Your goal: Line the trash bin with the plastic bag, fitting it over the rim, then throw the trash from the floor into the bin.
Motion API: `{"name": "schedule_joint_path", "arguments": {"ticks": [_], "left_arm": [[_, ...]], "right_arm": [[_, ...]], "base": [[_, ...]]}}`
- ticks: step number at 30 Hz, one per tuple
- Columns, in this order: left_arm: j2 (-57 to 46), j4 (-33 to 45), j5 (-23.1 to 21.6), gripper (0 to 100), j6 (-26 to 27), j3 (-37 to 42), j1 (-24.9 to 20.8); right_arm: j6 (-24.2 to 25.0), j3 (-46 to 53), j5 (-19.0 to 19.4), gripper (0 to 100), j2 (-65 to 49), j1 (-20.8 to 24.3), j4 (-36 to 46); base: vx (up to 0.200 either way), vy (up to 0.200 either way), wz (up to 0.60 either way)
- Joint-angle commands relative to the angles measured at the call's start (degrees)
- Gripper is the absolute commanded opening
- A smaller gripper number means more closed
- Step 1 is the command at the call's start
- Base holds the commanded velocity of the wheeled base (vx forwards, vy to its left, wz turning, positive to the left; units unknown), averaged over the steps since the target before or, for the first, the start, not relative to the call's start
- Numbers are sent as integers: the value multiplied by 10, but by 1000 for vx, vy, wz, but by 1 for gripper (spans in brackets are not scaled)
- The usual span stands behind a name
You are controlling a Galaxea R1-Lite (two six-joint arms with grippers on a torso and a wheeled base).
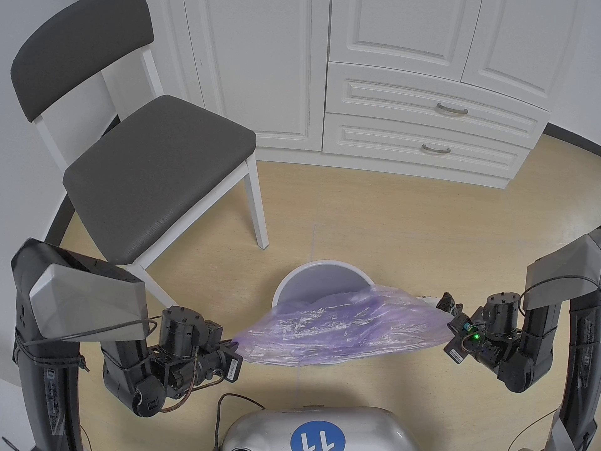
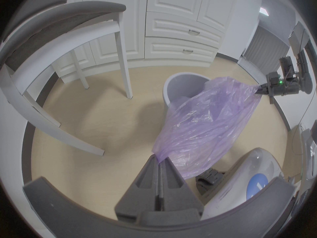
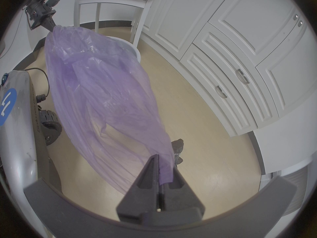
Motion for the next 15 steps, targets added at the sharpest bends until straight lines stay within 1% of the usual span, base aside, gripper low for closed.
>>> {"name": "schedule_joint_path", "arguments": {"ticks": [1, 5, 8, 11, 15], "left_arm": [[-36, 27, -8, 0, 7, 8, 7], [-59, 56, -25, 0, 9, 16, 9], [-56, 58, -28, 0, 16, 19, 9], [-44, 56, -28, 0, 17, 16, 8], [-2, 44, -25, 0, 15, 1, 5]], "right_arm": [[-5, 17, 0, 0, -24, -1, 0], [-18, 34, 5, 0, -38, -2, 0], [-26, 42, 6, 0, -38, -1, -1], [-32, 34, 6, 0, -28, -1, 0], [-31, 12, 2, 0, 8, -1, -4]], "base": [[0, 0, 0], [0, 0, 0], [0, 0, 0], [0, 0, 0], [0, 0, 0]]}}
